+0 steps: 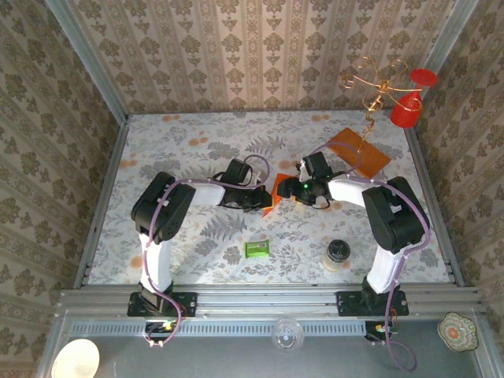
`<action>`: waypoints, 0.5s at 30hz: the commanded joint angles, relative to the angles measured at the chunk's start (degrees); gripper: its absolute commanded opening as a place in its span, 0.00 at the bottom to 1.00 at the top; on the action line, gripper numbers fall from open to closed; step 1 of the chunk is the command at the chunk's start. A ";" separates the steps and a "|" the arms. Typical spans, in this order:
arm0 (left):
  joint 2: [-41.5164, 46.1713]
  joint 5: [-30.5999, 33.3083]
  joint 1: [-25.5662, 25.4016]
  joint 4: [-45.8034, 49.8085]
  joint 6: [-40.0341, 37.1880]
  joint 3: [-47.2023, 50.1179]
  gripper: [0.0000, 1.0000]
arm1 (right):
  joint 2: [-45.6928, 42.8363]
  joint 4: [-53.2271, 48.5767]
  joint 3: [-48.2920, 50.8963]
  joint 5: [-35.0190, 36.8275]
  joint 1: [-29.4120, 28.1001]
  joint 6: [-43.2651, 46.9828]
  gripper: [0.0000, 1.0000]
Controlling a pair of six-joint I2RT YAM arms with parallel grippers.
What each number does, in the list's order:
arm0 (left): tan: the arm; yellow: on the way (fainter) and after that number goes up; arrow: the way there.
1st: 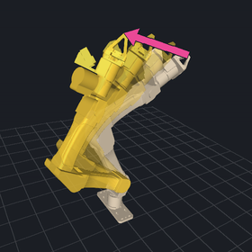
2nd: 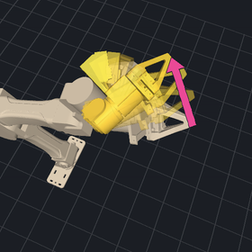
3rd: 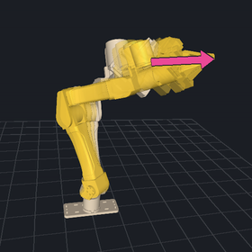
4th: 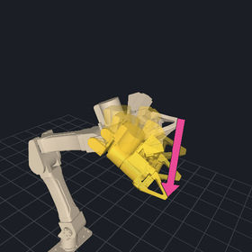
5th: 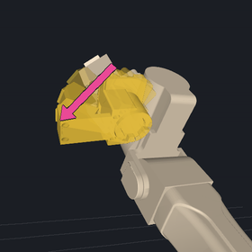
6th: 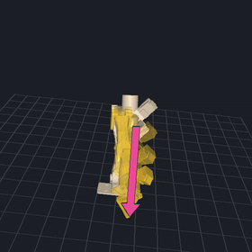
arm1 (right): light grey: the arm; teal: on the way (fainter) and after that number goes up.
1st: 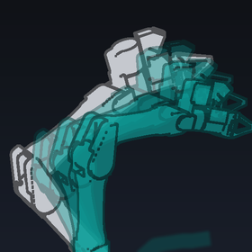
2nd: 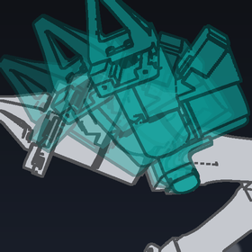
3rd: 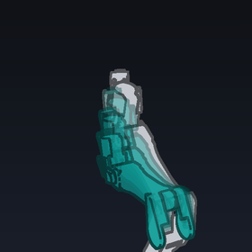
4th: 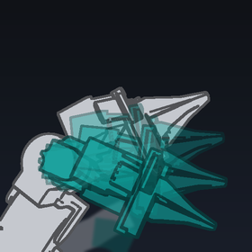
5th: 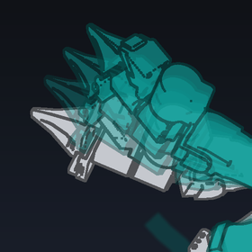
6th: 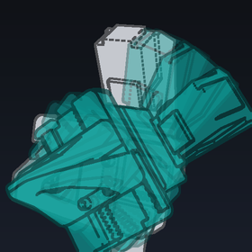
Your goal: Fold a paper plane with a square sheet of paper (pick it up from the middle)
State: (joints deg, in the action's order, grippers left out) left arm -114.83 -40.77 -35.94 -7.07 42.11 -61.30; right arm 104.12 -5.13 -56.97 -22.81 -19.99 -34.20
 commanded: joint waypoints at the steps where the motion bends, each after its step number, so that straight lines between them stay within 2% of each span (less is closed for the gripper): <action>1: -0.89 -2.08 0.70 -4.10 3.69 1.83 0.00 | 1.83 -2.34 -1.71 2.37 -0.31 1.41 0.67; 15: -2.07 -2.65 0.95 -7.87 6.94 3.42 0.00 | 7.31 -7.33 -6.43 8.78 -1.15 1.32 0.67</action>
State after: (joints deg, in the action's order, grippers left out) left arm -115.83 -42.68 -35.46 -13.78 48.03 -58.61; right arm 107.46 -11.53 -62.52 -20.27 -20.58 -34.24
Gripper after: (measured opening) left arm 0.065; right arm 0.665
